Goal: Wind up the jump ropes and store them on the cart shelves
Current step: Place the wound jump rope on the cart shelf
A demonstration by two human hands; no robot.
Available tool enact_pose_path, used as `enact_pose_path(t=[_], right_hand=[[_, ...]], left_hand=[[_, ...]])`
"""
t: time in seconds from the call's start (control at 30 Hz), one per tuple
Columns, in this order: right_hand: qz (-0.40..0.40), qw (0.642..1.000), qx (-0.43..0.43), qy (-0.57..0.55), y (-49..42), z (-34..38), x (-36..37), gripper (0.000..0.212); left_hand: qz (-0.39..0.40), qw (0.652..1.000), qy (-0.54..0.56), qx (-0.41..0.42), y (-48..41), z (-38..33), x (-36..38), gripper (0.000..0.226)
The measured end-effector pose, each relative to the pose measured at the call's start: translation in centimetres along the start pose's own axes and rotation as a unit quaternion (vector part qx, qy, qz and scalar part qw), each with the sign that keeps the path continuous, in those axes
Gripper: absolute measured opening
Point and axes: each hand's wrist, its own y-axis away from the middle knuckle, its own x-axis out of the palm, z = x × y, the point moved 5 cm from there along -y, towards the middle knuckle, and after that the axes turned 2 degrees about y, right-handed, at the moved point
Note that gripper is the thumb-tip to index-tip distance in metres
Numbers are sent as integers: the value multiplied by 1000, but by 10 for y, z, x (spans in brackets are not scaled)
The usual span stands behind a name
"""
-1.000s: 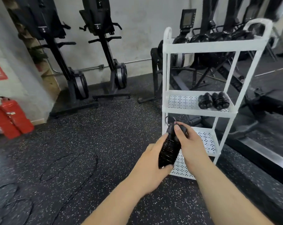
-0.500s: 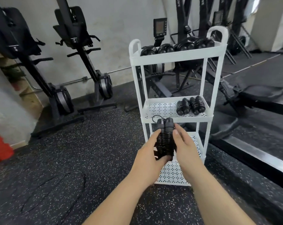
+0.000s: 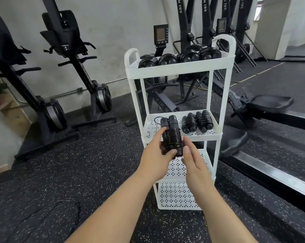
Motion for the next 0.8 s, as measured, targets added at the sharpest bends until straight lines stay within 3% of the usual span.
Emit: enact_pose_path(t=[0.5, 0.63, 0.8], right_hand=[[-45, 996, -5, 76, -17, -28, 13, 60], [-53, 996, -7, 78, -20, -28, 14, 63], [-58, 996, 2, 73, -20, -28, 16, 45]], left_hand=[[57, 995, -67, -45, -132, 1, 13, 82], [77, 991, -83, -75, -153, 1, 18, 70], [65, 986, -127, -81, -168, 4, 23, 70]])
